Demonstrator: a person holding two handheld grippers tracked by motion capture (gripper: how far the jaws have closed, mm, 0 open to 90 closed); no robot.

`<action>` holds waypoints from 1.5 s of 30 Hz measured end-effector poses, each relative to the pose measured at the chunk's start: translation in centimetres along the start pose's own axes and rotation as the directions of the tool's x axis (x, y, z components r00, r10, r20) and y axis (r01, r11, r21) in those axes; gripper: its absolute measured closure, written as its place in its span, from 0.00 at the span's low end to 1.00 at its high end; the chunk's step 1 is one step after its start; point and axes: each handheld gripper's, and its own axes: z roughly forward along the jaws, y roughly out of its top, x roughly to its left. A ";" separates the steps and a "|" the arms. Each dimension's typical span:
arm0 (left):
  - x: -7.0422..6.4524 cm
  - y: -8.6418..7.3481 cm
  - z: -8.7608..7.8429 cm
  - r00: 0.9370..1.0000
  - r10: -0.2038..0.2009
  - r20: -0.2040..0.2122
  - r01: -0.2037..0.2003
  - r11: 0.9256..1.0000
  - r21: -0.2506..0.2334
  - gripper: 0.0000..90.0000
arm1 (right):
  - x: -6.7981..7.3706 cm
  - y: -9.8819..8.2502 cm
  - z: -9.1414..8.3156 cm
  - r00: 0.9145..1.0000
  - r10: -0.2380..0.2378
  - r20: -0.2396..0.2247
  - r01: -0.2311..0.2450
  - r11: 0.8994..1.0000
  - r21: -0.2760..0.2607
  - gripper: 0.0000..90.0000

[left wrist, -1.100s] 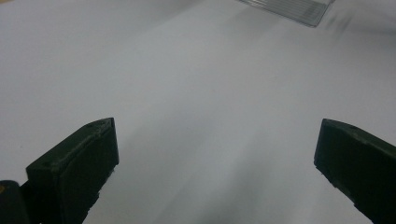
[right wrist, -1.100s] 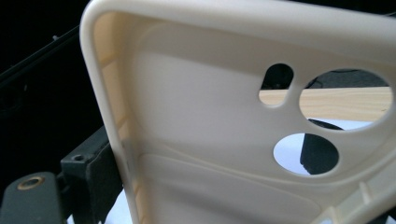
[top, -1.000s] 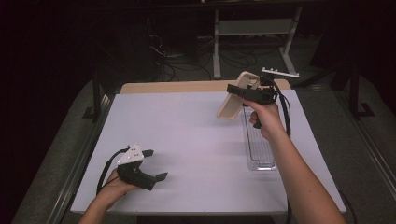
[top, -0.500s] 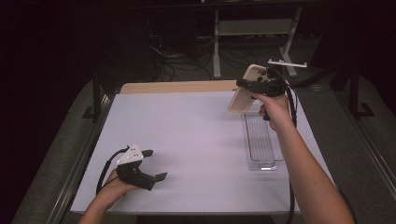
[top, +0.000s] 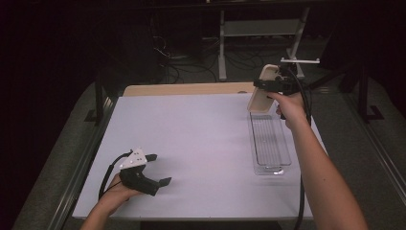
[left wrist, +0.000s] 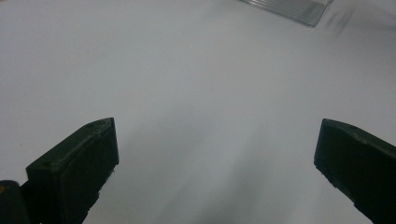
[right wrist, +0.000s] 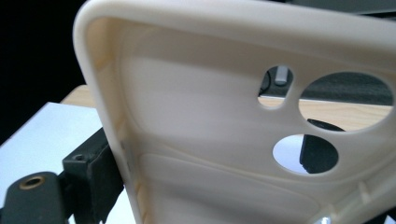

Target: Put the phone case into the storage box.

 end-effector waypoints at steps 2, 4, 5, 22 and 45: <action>-0.1 0.0 0.0 1.000 -0.003 0.002 0.003 1.000 -0.001 0.00 | -0.2 -0.1 0.3 1.000 -0.010 0.020 0.010 1.000 0.015 0.11; -0.1 0.0 0.0 1.000 -0.009 0.002 0.009 1.000 -0.006 0.00 | -0.4 -0.2 0.6 0.999 -0.015 0.041 0.014 0.999 0.029 0.11; -0.1 0.0 0.0 1.000 -0.008 0.003 0.008 1.000 -0.006 0.00 | -0.5 -0.2 0.7 0.999 -0.016 0.051 0.014 0.999 0.035 0.11; -0.1 0.0 -0.1 1.000 -0.010 0.007 0.010 1.000 0.001 0.00 | -1.1 -1.0 3.6 0.985 -0.078 0.153 0.053 0.986 0.160 0.11; -0.4 0.0 0.3 1.000 -0.004 0.022 0.004 1.000 0.009 0.00 | -1.2 -2.4 7.2 0.978 -0.104 0.181 0.050 0.959 0.277 0.11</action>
